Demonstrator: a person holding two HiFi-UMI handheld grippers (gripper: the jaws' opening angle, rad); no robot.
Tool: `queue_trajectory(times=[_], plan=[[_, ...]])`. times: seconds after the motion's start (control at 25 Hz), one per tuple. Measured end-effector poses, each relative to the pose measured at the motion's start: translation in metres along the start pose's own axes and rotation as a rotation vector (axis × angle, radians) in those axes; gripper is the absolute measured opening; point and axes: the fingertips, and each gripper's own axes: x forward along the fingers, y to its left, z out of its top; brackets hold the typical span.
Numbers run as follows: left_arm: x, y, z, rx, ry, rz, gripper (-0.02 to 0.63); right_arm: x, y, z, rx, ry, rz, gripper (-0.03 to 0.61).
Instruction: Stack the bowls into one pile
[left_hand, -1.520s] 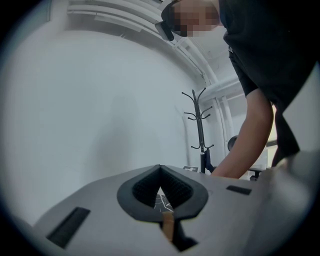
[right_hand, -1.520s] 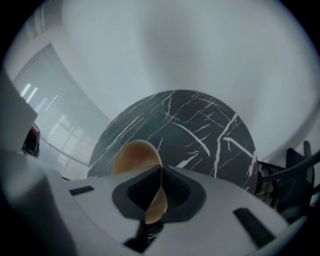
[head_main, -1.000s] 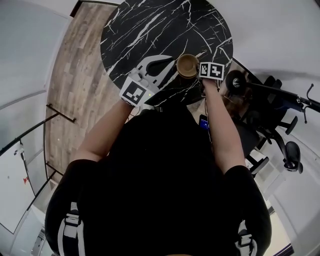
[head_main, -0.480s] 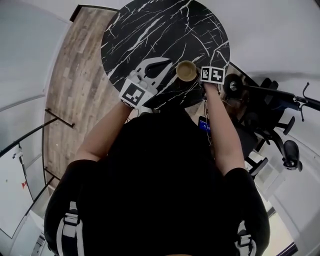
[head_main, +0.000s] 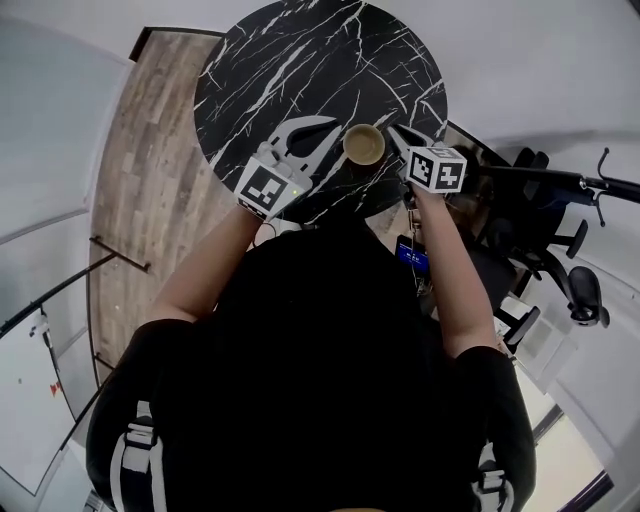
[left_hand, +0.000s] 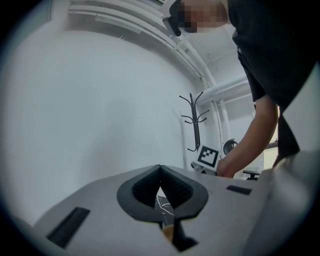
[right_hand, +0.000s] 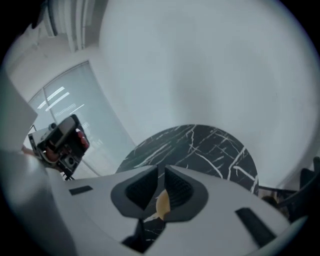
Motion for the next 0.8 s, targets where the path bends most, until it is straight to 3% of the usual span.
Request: queue_trajectory(times=[0.2,0.44,0.8], plan=[[0.005,-0.005,0.015,0.001,-0.022,-0.030,0.003,-0.044,0.053,0.045,-0.173,-0.200,0.057,0.025],[0.010,-0.015,0.035,-0.028,-0.066,-0.079,0.003,-0.091,0.101,0.078,-0.289,-0.430,0.096,0.012],[0.019,-0.030,0.055,-0.028,-0.081,-0.122,0.003,-0.137,0.134,0.096,-0.435,-0.562,0.065,0.003]])
